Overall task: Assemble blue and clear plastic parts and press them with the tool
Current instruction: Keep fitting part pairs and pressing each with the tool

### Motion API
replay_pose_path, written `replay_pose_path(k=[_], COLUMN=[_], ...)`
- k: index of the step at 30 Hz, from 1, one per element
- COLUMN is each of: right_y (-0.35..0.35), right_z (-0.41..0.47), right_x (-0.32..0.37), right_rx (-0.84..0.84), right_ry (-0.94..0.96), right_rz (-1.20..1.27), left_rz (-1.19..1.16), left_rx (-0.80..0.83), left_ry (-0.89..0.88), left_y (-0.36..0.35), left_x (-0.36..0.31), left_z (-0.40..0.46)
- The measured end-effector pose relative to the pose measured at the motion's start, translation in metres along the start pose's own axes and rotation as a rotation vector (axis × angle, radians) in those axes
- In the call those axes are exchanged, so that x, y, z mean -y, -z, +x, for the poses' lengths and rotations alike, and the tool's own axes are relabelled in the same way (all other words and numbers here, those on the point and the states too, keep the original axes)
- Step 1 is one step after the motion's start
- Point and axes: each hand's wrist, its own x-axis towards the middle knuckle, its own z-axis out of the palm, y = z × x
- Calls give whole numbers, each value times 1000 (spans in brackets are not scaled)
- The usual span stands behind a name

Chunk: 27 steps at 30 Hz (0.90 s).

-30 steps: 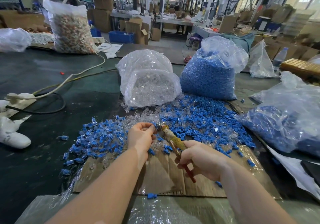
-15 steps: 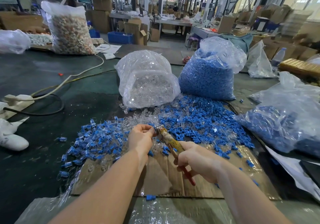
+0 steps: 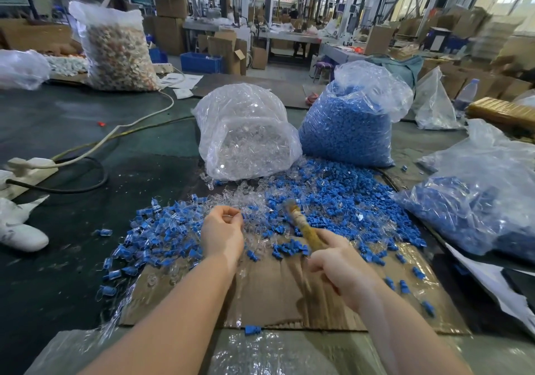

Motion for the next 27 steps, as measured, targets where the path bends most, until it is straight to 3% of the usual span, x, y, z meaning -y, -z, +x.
replay_pose_path(k=[5,11,17,21,27], right_y=[24,39,34,33,22], right_z=[21,29,32,33,25], right_x=[-23,-51,-64,-62,-54], right_rx=[-468,-596,-648,-637,-660], right_ry=[64,-14,22,-1,24], right_rz=[-594,-999,-1150,-1152,-1180], left_rz=[559,868,754,545,504], left_rx=[-124,-171,-103,55,222], left_ry=[-287,-325,-429,-558,-611], left_y=[23,37,17,-5,-26], left_x=[11,28,33,37,49], left_z=[12,21,4,-18,-36])
